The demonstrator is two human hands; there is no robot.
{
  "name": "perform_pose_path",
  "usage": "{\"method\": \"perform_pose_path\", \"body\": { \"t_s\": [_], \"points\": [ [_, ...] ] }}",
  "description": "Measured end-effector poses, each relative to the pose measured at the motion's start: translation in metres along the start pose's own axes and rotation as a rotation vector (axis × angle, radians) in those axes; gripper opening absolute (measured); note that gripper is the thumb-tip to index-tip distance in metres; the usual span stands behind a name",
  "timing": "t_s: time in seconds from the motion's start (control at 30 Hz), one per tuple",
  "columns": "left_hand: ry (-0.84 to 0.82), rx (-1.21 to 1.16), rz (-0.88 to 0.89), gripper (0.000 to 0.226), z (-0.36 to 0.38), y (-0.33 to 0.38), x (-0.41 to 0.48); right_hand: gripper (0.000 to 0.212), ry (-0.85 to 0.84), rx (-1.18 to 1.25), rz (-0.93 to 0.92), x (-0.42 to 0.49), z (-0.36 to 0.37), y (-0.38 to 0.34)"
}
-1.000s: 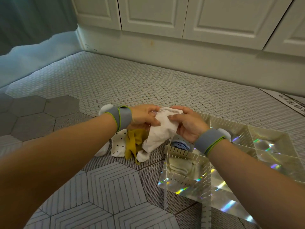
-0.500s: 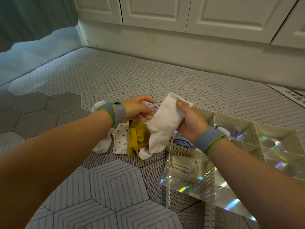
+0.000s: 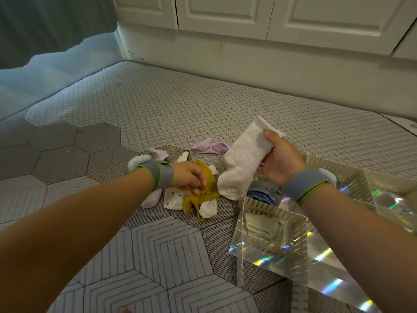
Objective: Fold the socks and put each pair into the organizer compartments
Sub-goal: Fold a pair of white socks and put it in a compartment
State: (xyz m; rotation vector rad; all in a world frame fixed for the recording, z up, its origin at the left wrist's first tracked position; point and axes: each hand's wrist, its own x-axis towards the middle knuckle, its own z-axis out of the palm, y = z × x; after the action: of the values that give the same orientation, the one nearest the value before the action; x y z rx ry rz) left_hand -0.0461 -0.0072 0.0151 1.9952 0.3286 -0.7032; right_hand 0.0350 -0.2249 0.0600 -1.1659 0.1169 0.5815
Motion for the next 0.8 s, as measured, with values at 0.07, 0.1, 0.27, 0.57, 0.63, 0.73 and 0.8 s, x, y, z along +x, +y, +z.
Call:
{"method": "perform_pose_path", "body": {
  "t_s": [0.07, 0.1, 0.27, 0.57, 0.63, 0.73, 0.8],
  "points": [
    [-0.007, 0.047, -0.009, 0.028, 0.006, 0.004, 0.006, 0.037, -0.012, -0.001, 0.005, 0.0, 0.001, 0.0],
    [0.032, 0.047, -0.014, 0.029, 0.006, 0.006, 0.008, 0.036, -0.012, 0.001, 0.006, 0.0, 0.001, 0.0],
    [0.372, -0.037, -0.065, 0.032, -0.015, -0.002, 0.011, 0.024, 0.035, -0.007, -0.024, -0.001, 0.001, -0.002],
    [0.63, -0.297, -0.298, 0.032, -0.056, -0.066, -0.012, 0.04, 0.009, 0.023, -0.005, -0.001, 0.006, -0.004],
    [0.67, -0.142, -0.325, 0.03, -0.059, -0.072, -0.019, 0.041, 0.004, 0.007, -0.001, 0.0, 0.008, -0.003],
    [0.585, -0.04, -0.455, 0.024, -0.055, -0.081, -0.023, 0.039, -0.017, -0.017, 0.007, 0.0, 0.015, 0.0],
    [0.452, -0.17, -0.529, 0.043, -0.051, -0.093, -0.02, 0.038, -0.03, -0.031, 0.012, 0.0, 0.017, 0.002]
  ]
}}
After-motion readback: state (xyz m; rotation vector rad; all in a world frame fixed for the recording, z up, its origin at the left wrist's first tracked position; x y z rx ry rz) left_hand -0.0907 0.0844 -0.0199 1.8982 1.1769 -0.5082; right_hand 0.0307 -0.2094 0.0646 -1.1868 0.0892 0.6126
